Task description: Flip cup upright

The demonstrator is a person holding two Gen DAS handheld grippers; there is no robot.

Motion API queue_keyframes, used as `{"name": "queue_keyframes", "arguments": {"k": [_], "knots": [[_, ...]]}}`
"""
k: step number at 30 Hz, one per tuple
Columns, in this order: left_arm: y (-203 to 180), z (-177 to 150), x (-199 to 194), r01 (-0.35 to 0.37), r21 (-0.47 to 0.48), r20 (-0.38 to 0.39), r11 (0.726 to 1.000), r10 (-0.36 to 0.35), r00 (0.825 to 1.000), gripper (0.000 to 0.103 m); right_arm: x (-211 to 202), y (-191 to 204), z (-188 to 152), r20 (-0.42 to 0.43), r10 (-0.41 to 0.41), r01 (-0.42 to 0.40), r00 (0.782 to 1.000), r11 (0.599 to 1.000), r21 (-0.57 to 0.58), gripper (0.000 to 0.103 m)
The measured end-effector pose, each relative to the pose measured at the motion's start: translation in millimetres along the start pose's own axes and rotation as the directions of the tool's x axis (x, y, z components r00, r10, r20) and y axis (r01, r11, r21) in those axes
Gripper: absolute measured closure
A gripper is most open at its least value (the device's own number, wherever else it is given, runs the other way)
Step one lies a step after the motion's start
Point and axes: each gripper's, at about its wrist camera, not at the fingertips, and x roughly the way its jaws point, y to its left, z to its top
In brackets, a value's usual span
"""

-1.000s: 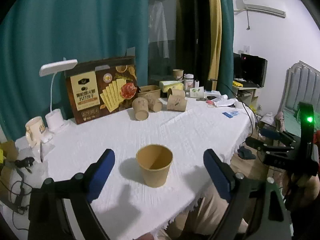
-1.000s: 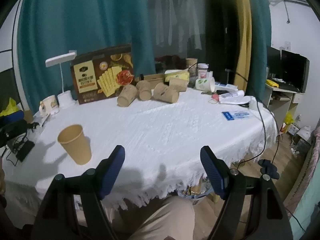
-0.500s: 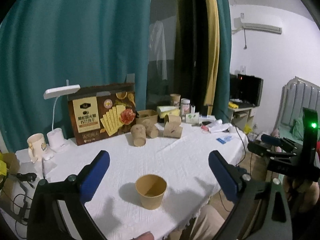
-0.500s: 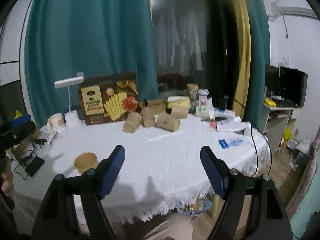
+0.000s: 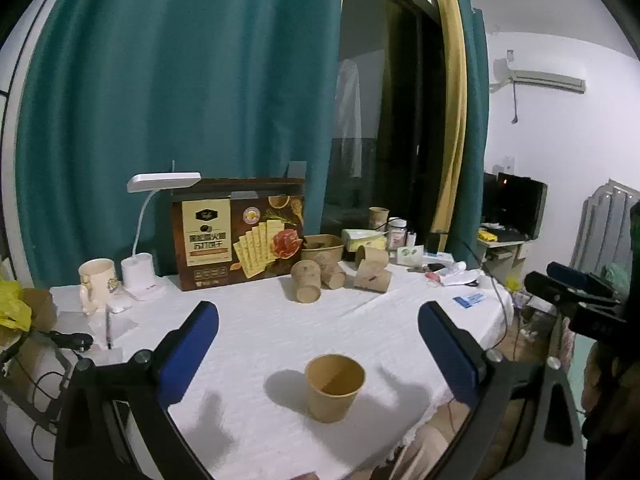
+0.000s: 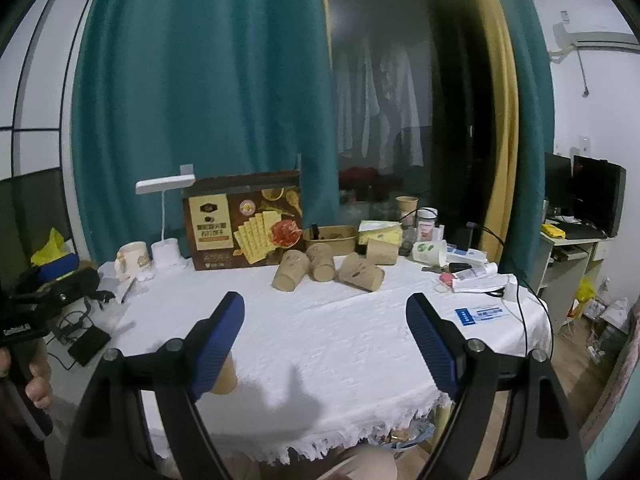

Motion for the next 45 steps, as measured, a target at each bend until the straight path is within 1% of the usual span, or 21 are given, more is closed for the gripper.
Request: {"name": "queue_keyframes", "arguments": {"k": [9,45], "knots": [[4,-8,3,0.013,0.001,-0.015,1.0,-0.013,1.0,0.003,9,9,-4,-0.018,0.009,-0.01,1.0,1.0,-0.015,0.022],[-6,-20,10,0.029,0.006,-0.038,1.0,-0.029,0.999,0.003,26,10,-11,-0.048,0.018,-0.018,0.999,1.0,-0.013,0.022]]}}
